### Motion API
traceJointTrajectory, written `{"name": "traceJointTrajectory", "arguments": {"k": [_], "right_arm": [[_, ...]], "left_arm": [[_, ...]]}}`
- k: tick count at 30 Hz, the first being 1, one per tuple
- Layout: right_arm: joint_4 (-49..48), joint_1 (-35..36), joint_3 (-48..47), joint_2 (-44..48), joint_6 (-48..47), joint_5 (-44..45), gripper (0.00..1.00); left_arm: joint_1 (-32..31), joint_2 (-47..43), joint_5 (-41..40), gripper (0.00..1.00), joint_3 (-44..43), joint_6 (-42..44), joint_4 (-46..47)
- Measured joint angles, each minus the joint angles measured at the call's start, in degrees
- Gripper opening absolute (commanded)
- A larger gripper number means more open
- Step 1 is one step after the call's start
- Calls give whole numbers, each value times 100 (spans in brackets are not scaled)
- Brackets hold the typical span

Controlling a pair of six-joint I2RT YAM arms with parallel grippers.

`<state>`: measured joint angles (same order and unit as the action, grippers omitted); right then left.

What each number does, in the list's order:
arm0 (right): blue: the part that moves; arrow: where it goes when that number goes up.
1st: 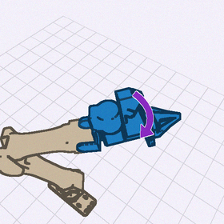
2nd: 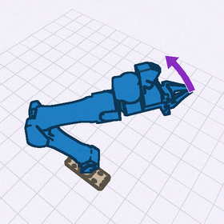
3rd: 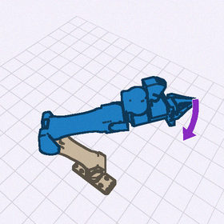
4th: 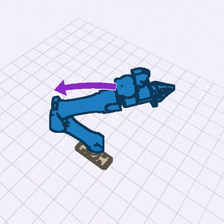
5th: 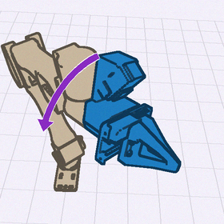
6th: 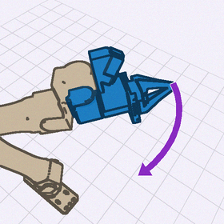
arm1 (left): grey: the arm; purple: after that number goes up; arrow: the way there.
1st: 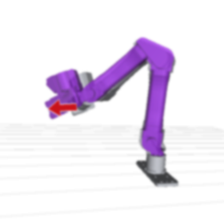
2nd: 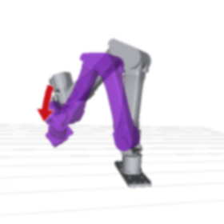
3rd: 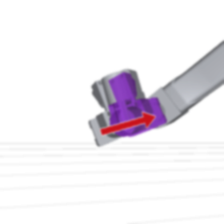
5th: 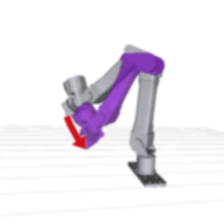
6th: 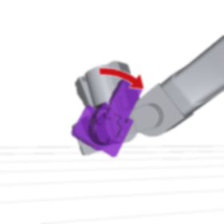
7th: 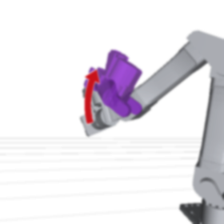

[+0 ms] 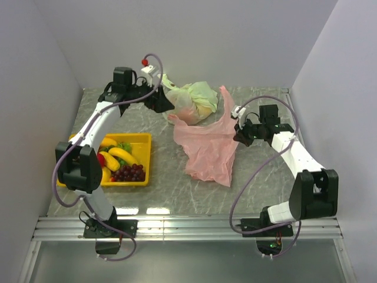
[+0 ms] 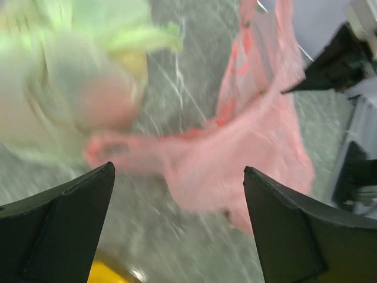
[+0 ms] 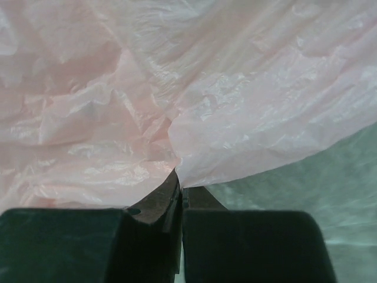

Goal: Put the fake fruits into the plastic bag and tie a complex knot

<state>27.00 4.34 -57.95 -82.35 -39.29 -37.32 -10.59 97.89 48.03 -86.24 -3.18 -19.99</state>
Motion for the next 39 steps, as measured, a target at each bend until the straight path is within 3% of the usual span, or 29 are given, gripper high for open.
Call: {"name": "traceJointTrajectory", "arguments": {"k": [5, 10, 15, 20, 27, 28, 29, 31, 33, 34, 35, 39], "right_arm": [[476, 94, -348, 424, -1416, -348, 0], [940, 120, -831, 662, -2575, -892, 0], [1178, 260, -874, 885, -3265, -1237, 0], [1108, 380, -870, 831, -3475, -1355, 0], [315, 483, -573, 933, -3355, -1620, 0], [151, 507, -476, 997, -3281, -1661, 0], [-59, 533, -363, 1078, -3178, -1718, 0], [-529, 566, -177, 1198, -2892, -1801, 0], [-1014, 595, -90, 1228, -2573, -1860, 4], [-1255, 627, -87, 1191, -2328, -1864, 15], [-1482, 649, -96, 1141, -2090, -1851, 40], [-1784, 741, -787, 367, -621, -1464, 64]], "left_arm": [[-455, 435, -212, 99, -793, 704, -177], [-826, 1062, -118, 99, -898, 1123, -452], [-1038, 1228, 485, 99, -470, 1231, -551], [-1189, 828, 1084, 99, 437, 820, -13], [-1606, 234, 990, 99, 1394, -190, 1134], [-1690, 210, 894, 95, 1469, -271, 1252], [-1784, 201, 791, 80, 1565, -424, 1410], [-1921, 201, 621, 62, 1716, -730, 1637], [-1967, 199, 481, 31, 1923, -1130, 1904], [-1963, 184, 407, 15, 2065, -1397, 2107], [-1943, 142, 319, 0, 2258, -1663, 2315], [-1853, -201, -28, 0, 2872, -2798, 2949]]}}
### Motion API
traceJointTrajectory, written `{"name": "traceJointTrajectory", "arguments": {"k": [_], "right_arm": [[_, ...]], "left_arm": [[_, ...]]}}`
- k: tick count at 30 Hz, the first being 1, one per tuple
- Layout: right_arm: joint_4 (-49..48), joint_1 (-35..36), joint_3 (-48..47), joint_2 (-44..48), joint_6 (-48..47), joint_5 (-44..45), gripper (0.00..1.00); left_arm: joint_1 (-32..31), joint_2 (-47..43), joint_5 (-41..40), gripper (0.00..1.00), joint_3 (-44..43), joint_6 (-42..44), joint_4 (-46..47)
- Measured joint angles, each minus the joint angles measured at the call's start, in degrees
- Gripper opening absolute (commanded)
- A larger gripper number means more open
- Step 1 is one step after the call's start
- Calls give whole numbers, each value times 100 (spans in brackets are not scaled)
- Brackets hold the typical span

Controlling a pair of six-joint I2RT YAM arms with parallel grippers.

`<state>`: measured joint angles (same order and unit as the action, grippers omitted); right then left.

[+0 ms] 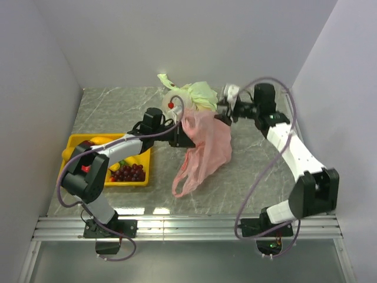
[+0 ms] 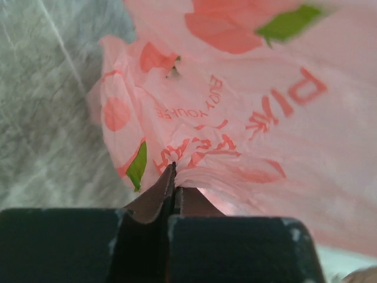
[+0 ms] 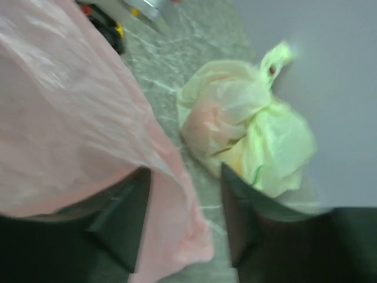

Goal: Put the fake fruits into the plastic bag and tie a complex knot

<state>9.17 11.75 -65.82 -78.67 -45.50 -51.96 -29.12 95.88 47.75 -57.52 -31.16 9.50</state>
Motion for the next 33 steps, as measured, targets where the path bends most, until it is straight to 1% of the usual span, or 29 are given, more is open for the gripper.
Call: {"name": "traceJointTrajectory", "arguments": {"k": [2, 3, 5, 6, 7, 10, 11, 13, 15, 16, 17, 22, 25, 28, 32, 33], "right_arm": [[225, -81, -664, -485, 750, 157, 73], [426, -205, -1014, -688, 1235, 223, 75], [791, -503, -1316, -785, 1873, 330, 76], [1025, -702, -1392, -765, 2208, 352, 76], [1263, -935, -1427, -717, 2516, 350, 81], [1974, -1561, -1410, -525, 3338, 280, 83], [2170, -1698, -1368, -437, 3578, 258, 84], [2485, -1753, -1233, -245, 3974, 181, 86], [2588, -1576, -885, 109, 4389, 107, 86], [2570, -1403, -636, 332, 4594, 90, 89], [2514, -1211, -352, 570, 4763, 72, 94], [1937, -319, 903, 1624, 5652, 267, 97], [1499, 190, 1244, 1978, 6166, 695, 97], [1110, 636, 1300, 1947, 6531, 1185, 98], [415, 804, 1279, 1327, 7213, 1690, 98], [278, 826, 1252, 1097, 7375, 1777, 93]], "left_arm": [[42, -170, -136, 0, 96, -706, 313], [59, -240, -205, 0, 107, -1078, 492], [94, -334, -326, 0, 118, -1722, 863], [109, -365, -378, 0, 133, -1991, 1023], [127, -382, -420, 0, 146, -2253, 1154], [166, -382, -555, 0, 160, -2809, 1314], [175, -378, -566, 0, 168, -2977, 1353], [188, -352, -595, 0, 168, -3222, 1397], [195, -299, -619, 0, 168, -3471, 1467], [195, -271, -634, 0, 168, -3585, 1475], [195, -251, -654, 0, 168, -3641, 1480], [192, -116, -743, 0, 166, -4017, 1484], [164, -90, -798, 0, 166, -4203, 1569], [101, -85, -811, 0, 166, -4343, 1709], [44, -76, -817, 0, 168, -4450, 1810], [31, -72, -820, 0, 166, -4463, 1818]]}}
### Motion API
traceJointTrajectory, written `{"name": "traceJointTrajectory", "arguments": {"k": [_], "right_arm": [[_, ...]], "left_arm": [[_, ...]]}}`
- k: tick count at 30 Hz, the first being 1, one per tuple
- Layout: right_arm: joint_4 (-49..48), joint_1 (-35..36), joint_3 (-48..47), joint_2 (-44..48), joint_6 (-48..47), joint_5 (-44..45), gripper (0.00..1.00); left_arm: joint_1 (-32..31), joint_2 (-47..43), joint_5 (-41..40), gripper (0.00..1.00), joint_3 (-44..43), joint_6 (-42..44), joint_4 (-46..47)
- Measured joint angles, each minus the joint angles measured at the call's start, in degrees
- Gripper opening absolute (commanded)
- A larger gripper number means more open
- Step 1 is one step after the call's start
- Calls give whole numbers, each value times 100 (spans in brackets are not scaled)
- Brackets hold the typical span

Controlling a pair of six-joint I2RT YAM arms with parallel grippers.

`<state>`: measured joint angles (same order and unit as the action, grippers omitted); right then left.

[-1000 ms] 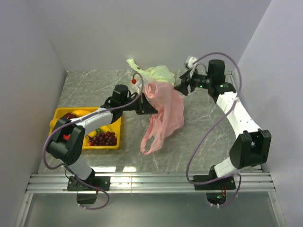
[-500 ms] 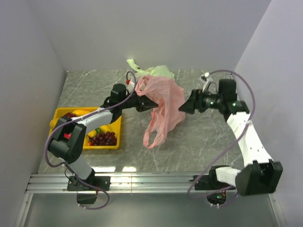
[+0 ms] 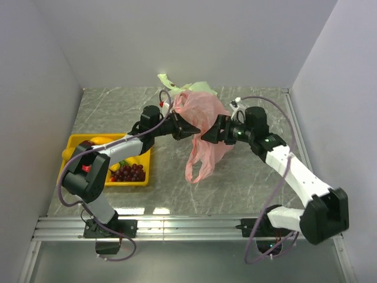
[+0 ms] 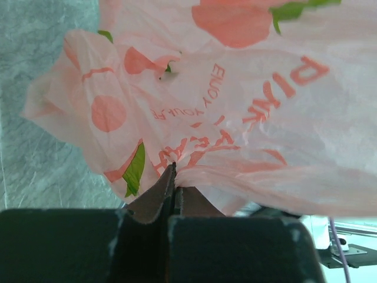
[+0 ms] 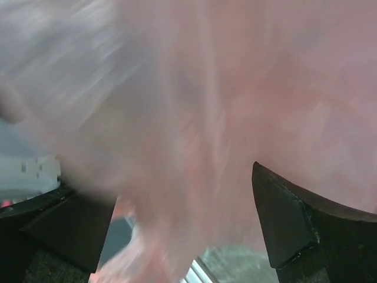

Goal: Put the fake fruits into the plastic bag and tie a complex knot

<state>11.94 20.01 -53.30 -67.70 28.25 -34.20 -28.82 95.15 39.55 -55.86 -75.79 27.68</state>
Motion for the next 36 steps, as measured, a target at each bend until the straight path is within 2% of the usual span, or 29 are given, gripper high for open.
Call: {"name": "traceJointTrajectory", "arguments": {"k": [2, 3, 4, 5, 6, 10, 13, 15, 18, 20, 21, 23, 24, 25, 29, 36], "right_arm": [[-260, 68, -4, -385, 142, 76, 56], [-334, 90, -7, -557, 184, 63, 42], [-334, 87, -20, -693, 210, 46, 17], [-273, 55, -50, -791, 212, -2, 3], [-184, -13, -90, -846, 267, -68, 0], [796, -1102, -514, -807, -138, -431, 0], [1751, -2026, -955, -667, -820, -601, 0], [2382, -2317, -1224, -601, -1325, -688, 0], [3067, -2391, -1423, -573, -1974, -839, 0], [3292, -2308, -1414, -588, -2164, -883, 0], [3364, -2247, -1414, -614, -2225, -887, 0], [3414, -2017, -1414, -699, -2332, -885, 0], [3416, -1873, -1414, -761, -2367, -898, 0], [3416, -1764, -1414, -811, -2382, -903, 0], [3416, -1414, -1416, -970, -2439, -988, 0], [3550, -1388, -1683, -1104, -2712, -1075, 0]], "left_arm": [[-15, 0, -7, 0, 0, -9, 0], [-22, 0, -2, 0, 0, -9, 0], [-24, 0, 4, 0, 0, -4, -2], [-4, 0, 17, 0, 0, 13, -13], [22, 0, 59, 0, 0, 44, -39], [492, -31, 435, 0, 0, 686, -662], [1104, -83, 568, 0, -48, 1773, -1825], [1392, -85, 527, 0, -138, 2559, -2608], [1464, -94, 509, 0, -243, 3451, -3545], [1397, -114, 540, 27, -258, 3871, -3906], [1360, -140, 575, 58, -260, 4072, -4048], [1292, -238, 575, 81, -269, 4345, -4188], [1255, -367, 553, 97, -271, 4503, -4225], [1213, -503, 516, 99, -273, 4640, -4236], [1032, -1414, 146, 99, -317, 5462, -4153], [861, -2726, -564, 99, -225, 7305, -3305]]}}
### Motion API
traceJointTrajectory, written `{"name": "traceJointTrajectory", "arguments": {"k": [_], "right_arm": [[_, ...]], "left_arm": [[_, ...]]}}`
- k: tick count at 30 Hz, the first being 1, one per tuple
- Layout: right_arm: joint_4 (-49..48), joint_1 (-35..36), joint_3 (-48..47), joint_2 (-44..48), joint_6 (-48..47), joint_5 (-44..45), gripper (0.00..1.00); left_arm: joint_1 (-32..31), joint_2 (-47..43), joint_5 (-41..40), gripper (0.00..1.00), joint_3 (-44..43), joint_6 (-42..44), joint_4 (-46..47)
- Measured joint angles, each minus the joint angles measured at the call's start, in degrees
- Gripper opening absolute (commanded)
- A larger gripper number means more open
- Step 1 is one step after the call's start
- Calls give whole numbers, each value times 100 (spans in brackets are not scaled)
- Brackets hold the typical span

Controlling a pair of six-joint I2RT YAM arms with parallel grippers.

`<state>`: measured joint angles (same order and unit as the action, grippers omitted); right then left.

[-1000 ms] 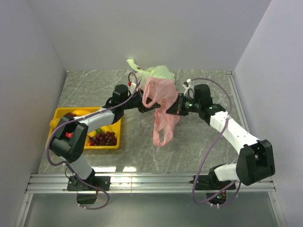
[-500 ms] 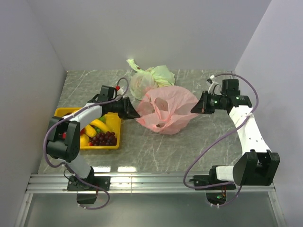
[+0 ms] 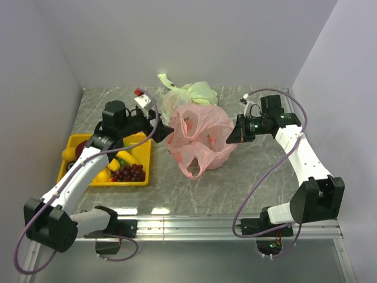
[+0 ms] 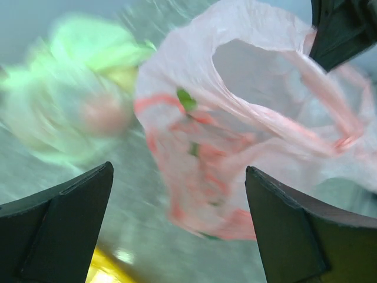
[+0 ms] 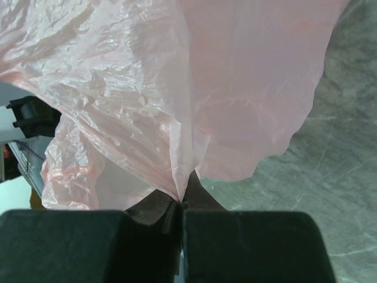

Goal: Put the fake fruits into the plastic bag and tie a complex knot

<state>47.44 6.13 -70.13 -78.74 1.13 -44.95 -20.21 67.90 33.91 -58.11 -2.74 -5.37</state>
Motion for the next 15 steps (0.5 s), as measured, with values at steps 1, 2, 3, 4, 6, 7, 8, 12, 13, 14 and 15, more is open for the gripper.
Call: {"name": "traceJointTrajectory", "arguments": {"k": [1, 2, 3, 4, 6, 7, 8, 12, 13, 14, 15], "right_arm": [[31, 2, -70, -35, -68, -39, 0], [52, 7, -125, -63, -118, -74, 0], [83, 11, -186, -96, -195, -111, 0], [153, 13, -258, -136, -302, -151, 0], [214, 39, -306, -164, -398, -173, 0], [258, 55, -332, -179, -470, -188, 0], [319, 79, -361, -188, -542, -199, 0], [520, 262, -448, -214, -826, -208, 0], [564, 321, -472, -221, -881, -210, 0], [608, 382, -498, -229, -940, -210, 0], [640, 439, -525, -243, -988, -210, 0]], "left_arm": [[-17, -129, -39, 99, 116, 361, 168], [-50, -227, -44, 99, 238, 734, 297], [-103, -302, -31, 99, 376, 1119, 448], [-166, -358, -17, 99, 551, 1519, 625], [-284, -354, 35, 99, 835, 2210, 894], [-352, -310, 79, 99, 938, 2546, 994], [-428, -254, 81, 99, 1010, 2839, 1117], [-811, -42, 42, 99, 1027, 3523, 1681], [-949, -28, 15, 99, 1032, 3639, 1847], [-1082, -26, -20, 99, 1038, 3729, 2017], [-1196, -26, -37, 99, 1056, 3810, 2194]]}}
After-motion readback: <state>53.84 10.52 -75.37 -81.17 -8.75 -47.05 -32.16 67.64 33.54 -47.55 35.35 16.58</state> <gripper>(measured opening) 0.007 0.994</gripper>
